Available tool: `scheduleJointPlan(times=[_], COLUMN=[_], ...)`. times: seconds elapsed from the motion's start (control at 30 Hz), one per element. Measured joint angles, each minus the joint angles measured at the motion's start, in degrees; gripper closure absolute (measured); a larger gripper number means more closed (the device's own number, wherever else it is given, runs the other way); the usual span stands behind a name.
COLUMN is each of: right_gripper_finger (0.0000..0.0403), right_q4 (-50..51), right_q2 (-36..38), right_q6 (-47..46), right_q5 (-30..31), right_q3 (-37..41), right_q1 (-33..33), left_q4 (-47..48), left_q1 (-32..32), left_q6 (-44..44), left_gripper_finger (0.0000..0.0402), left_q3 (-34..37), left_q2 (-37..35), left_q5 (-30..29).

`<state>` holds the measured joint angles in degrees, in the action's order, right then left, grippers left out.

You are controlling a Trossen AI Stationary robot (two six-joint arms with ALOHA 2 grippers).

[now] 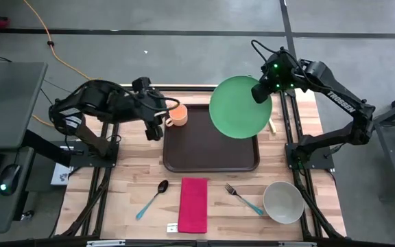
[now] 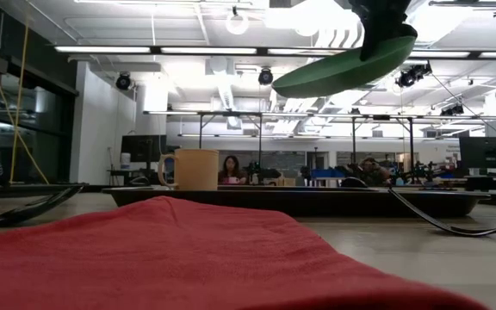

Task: Set up tray
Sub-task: Put the green plate on the brown serving tray to the bottom right of the yellow cup

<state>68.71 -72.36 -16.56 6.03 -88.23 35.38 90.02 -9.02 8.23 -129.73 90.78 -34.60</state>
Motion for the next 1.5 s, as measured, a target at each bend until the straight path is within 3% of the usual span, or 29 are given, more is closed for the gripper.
scheduleJointPlan(times=[0.57, 0.7, 1.07, 1.5], right_gripper_finger=[0.0403, 0.0403, 0.0403, 0.0403], right_q4=[0.13, -1.34, -14.06, -22.73], right_q2=[0.00, 0.44, 3.20, 6.86], right_q6=[-4.71, -6.94, -11.50, -16.52], right_q5=[0.32, 0.96, -1.24, -3.16], right_q3=[0.11, 4.36, 20.30, 31.44], right_q1=[-1.50, -2.90, -3.52, -3.52], left_q4=[0.00, -0.02, -1.27, -17.81], left_q1=[0.00, 0.00, 0.00, -0.02], left_q6=[0.92, 0.63, 7.19, 8.13], left_gripper_finger=[0.0172, 0.0172, 0.0172, 0.0172], left_q3=[0.09, 1.42, 18.68, 41.26], left_q2=[-2.60, -2.66, -9.53, -20.91], left_q5=[3.20, 3.16, 2.98, 3.79])
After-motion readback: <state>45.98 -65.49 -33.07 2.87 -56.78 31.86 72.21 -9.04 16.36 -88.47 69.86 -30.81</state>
